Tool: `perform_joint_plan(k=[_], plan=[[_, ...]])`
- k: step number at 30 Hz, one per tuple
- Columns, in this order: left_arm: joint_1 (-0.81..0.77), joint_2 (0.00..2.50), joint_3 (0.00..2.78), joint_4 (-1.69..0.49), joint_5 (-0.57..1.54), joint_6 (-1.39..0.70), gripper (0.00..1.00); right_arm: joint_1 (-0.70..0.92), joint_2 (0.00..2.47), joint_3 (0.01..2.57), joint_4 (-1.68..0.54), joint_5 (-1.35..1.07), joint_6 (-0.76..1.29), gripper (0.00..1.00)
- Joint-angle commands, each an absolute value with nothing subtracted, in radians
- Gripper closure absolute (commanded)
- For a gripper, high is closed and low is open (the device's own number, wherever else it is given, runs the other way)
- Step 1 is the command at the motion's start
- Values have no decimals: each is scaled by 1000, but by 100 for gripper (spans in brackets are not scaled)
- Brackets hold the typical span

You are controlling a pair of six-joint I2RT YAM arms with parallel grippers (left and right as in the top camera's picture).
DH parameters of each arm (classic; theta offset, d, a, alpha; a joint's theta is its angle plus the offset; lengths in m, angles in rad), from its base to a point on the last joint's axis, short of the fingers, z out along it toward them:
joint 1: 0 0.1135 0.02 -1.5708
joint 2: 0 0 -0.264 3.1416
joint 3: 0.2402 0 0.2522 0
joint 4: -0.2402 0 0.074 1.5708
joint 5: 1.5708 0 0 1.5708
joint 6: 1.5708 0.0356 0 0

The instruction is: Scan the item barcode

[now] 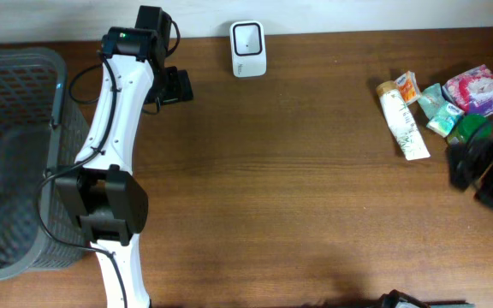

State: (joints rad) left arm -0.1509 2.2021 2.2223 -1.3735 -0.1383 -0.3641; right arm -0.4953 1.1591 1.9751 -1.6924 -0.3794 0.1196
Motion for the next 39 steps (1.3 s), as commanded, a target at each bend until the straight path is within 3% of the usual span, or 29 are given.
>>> perform_joint_plan(k=[1,14,17,20,24,39], plan=[[-150,2194,2220,-1374,-136,-377,1,-490,1052,1831,-1699,-363,109,1],[-150,2194,2220,-1374,-136,-377,1,-490,1042,1816,-1698,-344,108,1],[-150,2194,2220,-1374,-136,-377,1,-490,1027,1736,-1688,-363,21,1],[-150,2194,2220,-1374,-136,-377,1,-391,875,1482,-1457,-390,3,1],[-150,2194,2219,-1374,-136,-377,1,-121,530,975,-998,-411,-52,1],[-149,2194,2219,-1374,-136,-377,1,-116,17,250,-282,-452,-75,1]])
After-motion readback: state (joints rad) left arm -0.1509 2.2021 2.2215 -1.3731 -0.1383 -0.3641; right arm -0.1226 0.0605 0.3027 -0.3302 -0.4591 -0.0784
